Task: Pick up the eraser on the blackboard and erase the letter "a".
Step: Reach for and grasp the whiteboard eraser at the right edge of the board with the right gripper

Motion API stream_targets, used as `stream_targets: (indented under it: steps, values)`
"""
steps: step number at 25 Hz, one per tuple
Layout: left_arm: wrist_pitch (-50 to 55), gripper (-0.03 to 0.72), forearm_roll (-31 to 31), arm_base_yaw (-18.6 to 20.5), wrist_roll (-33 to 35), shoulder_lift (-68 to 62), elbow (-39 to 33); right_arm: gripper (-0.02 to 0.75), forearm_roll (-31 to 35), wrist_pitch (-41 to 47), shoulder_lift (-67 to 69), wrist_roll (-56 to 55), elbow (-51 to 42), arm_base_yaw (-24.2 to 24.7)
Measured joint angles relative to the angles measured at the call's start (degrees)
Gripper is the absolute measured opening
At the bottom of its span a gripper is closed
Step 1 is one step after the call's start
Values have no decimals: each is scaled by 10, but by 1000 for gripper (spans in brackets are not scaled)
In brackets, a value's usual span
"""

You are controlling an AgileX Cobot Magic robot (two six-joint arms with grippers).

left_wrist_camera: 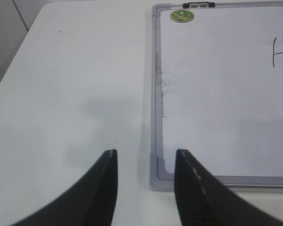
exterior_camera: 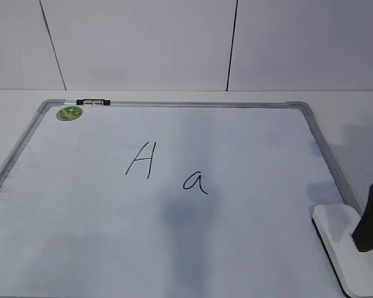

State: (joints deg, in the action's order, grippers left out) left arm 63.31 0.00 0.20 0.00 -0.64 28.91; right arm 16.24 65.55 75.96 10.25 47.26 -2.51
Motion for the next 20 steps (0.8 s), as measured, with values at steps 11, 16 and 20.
stream_targets:
  steps: [11,16,20]
  values:
    - [0,307,0,0,0,0,0,666,9,-49,67,2,0,-1]
    - [0,307,0,0,0,0,0,666,-44,-52,77,-34,1,-40]
    - [0,307,0,0,0,0,0,663,-109,-52,77,-93,13,-85]
